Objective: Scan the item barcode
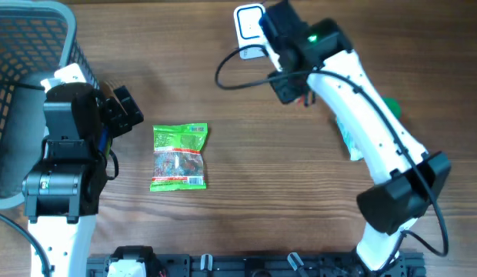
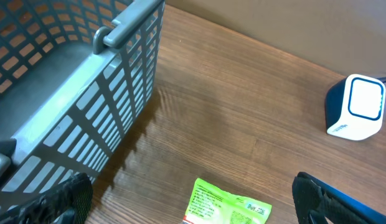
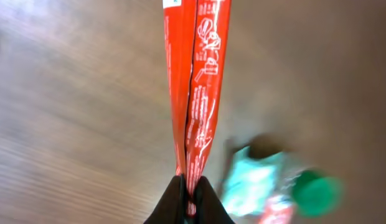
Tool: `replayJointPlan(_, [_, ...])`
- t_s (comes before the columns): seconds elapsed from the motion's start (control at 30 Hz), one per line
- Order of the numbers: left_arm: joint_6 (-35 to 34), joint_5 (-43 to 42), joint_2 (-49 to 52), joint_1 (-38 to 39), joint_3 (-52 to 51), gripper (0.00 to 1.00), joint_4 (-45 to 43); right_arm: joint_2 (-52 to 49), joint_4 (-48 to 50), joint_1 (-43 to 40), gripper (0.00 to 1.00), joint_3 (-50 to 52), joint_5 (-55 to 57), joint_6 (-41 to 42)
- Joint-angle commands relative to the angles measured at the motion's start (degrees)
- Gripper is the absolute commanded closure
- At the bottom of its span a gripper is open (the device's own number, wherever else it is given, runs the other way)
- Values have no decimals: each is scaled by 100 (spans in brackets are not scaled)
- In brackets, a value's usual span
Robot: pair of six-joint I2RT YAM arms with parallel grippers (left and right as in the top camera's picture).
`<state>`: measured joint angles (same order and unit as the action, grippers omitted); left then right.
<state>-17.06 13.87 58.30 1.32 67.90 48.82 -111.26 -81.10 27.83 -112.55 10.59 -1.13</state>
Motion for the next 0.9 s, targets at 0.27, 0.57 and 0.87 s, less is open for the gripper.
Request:
replayJointPlan(0.27, [28,35,0,-22,79,0,-15,-188,1392,-769,94,2970,-916,1178])
replayJointPlan(0.57, [28,33,0,-22,79,0,-15,-149,2251,-997,53,3829,-479,1156])
replayJointPlan(0.87, [28,33,0,-22,79,0,-15,317,2039,-968,48,3014,-1521,1185])
